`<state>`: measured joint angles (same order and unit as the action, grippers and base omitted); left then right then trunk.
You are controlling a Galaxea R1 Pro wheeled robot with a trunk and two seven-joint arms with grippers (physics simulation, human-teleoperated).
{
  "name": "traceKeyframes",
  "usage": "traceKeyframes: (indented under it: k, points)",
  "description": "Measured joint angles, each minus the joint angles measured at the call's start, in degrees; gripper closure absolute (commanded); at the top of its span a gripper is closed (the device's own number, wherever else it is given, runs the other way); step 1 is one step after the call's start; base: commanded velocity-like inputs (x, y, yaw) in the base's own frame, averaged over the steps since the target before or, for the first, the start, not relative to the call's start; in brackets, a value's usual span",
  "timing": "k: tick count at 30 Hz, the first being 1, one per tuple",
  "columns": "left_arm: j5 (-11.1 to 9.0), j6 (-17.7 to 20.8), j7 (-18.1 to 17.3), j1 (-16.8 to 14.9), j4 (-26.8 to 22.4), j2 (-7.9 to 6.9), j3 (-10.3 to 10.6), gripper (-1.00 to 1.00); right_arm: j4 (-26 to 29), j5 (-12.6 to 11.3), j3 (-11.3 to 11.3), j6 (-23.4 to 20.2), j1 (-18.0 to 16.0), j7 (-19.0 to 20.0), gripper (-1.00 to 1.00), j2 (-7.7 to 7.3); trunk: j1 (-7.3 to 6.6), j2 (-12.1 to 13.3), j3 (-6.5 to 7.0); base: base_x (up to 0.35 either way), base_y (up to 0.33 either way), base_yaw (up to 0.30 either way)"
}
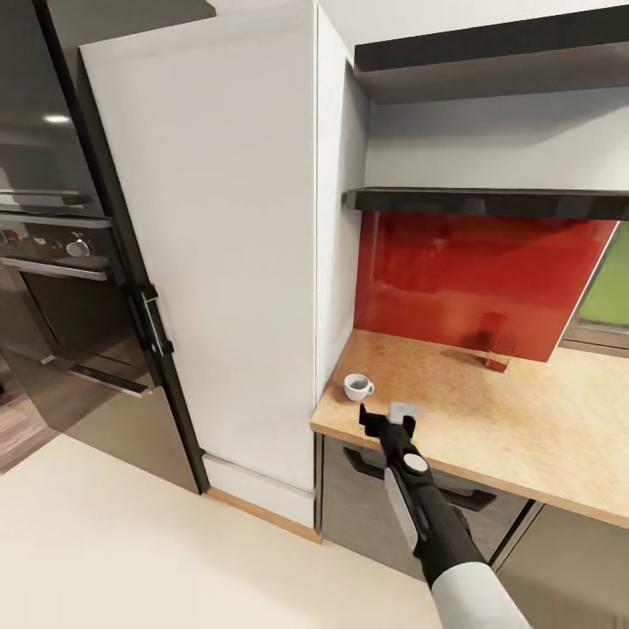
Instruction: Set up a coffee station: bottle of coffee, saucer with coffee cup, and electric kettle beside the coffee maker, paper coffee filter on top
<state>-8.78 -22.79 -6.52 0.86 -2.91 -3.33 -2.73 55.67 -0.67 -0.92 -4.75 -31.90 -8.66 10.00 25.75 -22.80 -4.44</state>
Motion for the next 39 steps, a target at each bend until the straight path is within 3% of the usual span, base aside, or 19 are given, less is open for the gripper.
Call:
traceKeyframes:
  k: [4, 10, 15, 18, 22, 39]
  points:
    - [0.04, 0.0, 0.0, 0.0, 0.0, 0.05, 0.0, -1.0, 0.05, 0.03, 0.03, -6.22, -3.74, -1.52, -1.0, 0.0, 0.0, 0.0, 0.0, 0.0, 0.0, 0.0]
    - [0.16, 0.04, 0.01, 0.0, 0.0, 0.0, 0.02, -1.0, 0.12, 0.09, 0.32, -19.22, -8.3, -2.93, -1.0, -0.01, 0.0, 0.0, 0.0, 0.008, 0.0, 0.0]
    - [0.11, 0.17, 0.07, 0.01, -0.01, -0.07, 0.0, -1.0, 2.09, 0.18, 1.78, -29.06, -9.43, -3.34, -1.0, -0.05, -0.03, -0.01, -0.01, 0.226, 0.0, 0.0]
    - [0.1, 0.23, 0.08, 0.01, -0.01, -0.08, 0.0, -1.0, 3.16, 0.23, 4.02, -34.93, -9.57, -3.76, -1.0, -0.05, -0.03, 0.0, -0.01, 0.251, 0.0, 0.0]
    - [0.1, 0.19, 0.08, 0.01, 0.03, 0.0, 0.0, -1.0, 5.43, 0.23, 5.5, -37.07, -9.61, -5.05, -1.0, -0.05, -0.01, 0.0, 0.0, 0.093, 0.036, 0.0]
    - [0.29, -0.15, 0.08, -0.22, -0.27, 0.15, 0.32, -1.0, 5.09, -0.03, 5.27, -37.28, -9.53, -5.11, -1.0, -0.05, -0.01, 0.0, 0.0, 0.193, 0.209, 0.0]
